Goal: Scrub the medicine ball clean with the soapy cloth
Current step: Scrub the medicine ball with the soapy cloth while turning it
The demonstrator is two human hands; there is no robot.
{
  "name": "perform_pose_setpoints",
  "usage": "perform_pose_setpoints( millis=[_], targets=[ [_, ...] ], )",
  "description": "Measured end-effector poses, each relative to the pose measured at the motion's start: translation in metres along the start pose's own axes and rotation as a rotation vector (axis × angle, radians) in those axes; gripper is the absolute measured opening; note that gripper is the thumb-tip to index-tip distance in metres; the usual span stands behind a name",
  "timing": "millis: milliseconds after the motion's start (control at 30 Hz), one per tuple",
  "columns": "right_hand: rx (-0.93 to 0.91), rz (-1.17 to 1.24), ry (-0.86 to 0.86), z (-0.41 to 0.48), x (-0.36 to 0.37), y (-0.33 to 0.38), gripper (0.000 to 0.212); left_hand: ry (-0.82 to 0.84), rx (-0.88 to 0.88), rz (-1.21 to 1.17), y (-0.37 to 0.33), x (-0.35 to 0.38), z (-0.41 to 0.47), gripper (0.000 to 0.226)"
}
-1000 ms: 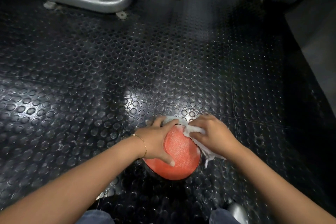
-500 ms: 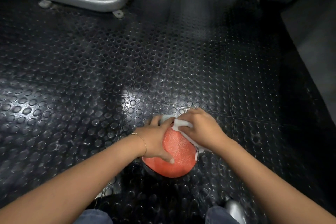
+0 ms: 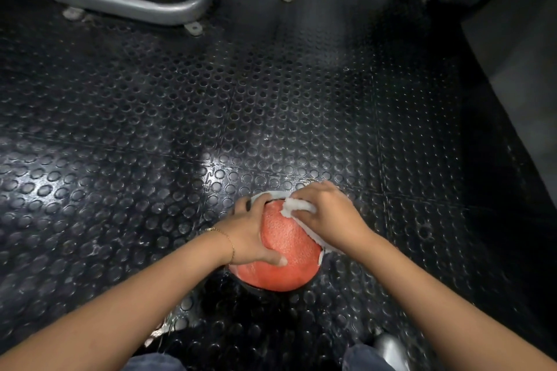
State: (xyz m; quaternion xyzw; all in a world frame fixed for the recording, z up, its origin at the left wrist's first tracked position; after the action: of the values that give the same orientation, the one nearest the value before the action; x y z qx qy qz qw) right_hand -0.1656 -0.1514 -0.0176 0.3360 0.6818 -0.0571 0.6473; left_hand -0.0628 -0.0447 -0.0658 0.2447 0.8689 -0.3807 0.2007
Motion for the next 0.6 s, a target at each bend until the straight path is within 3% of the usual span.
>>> perform_pose_setpoints(
  millis=[133, 233, 433, 600],
  targets=[
    [0.169, 0.125, 0.004, -0.018, 0.005, -0.023, 0.019, -0.002, -0.001, -0.059, 0.001, 0.003, -0.005, 0.122],
    [0.237, 0.131, -0.027, -0.030, 0.012, -0.031, 0.021, 0.024, -0.033, 0.044, -0.002, 0.002, -0.005, 0.124],
    [0.184, 0.074, -0.077, -0.016, 0.011, -0.015, 0.024, 0.040, 0.042, 0.296, -0.026, -0.008, 0.004, 0.119],
    [0.125, 0.064, -0.010, -0.017, 0.015, -0.012, 0.027, 0.052, -0.023, 0.141, 0.001, -0.019, 0.002, 0.123]
  ],
)
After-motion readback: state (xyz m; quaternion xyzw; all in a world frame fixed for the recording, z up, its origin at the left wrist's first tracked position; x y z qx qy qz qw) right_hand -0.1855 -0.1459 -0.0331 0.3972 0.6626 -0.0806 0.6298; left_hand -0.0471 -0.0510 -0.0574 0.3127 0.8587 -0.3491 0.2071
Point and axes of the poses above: each hand's wrist, its own z-axis towards the middle knuckle, its own x-axis out of the palm, y = z × x, the point moved 4 cm from there along z, towards the middle knuckle, and after that the axes turned 6 degrees about -z, right-handed, at the moved point
